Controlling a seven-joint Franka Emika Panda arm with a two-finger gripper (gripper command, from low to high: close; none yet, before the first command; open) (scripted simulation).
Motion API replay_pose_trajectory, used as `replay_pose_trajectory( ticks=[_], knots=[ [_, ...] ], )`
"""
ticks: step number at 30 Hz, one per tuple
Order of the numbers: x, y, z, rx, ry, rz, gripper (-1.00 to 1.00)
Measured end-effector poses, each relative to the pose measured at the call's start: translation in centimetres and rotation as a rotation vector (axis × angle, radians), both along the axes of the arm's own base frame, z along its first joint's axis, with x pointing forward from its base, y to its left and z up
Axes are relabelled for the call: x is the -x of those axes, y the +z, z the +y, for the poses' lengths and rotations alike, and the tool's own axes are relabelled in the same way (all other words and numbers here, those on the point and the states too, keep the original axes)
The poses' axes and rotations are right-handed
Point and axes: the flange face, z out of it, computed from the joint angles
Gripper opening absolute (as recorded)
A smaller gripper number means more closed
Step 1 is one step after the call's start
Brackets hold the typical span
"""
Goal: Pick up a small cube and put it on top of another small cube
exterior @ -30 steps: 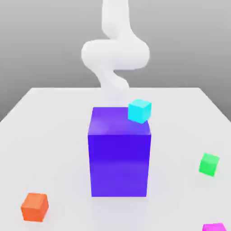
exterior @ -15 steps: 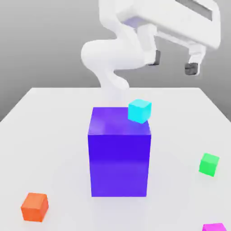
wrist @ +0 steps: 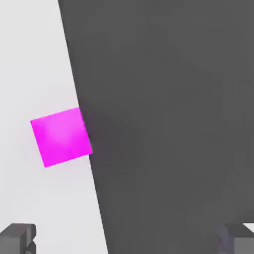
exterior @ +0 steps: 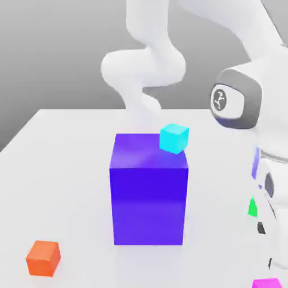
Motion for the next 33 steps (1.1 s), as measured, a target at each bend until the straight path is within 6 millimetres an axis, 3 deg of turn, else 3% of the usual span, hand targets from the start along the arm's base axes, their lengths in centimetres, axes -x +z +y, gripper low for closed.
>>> replay_pose_trajectory(
  ticks=[3, 6, 7, 13, 15, 18, 25, 33],
  knots=[
    [0.9, -4.8, 1.8, -0.009, 0.121, 0.061, 0.0],
    [1.1, -9.6, 2.3, -0.012, 0.146, 0.073, 0.0],
    [1.2, -10.9, 2.3, -0.012, 0.148, 0.074, -1.0],
    [1.2, -11.6, 2.3, -0.012, 0.15, 0.077, -1.0],
    [1.2, -10.1, 2.3, -0.012, 0.15, 0.077, -1.0],
    [1.6, -6.0, 2.5, -0.012, 0.149, 0.078, -1.0],
    [11.7, -2.7, 8.4, -0.002, 0.087, 0.082, -1.0],
    [24.9, -0.5, 11.3, -0.01, -0.001, 0.076, -1.0]
  ],
)
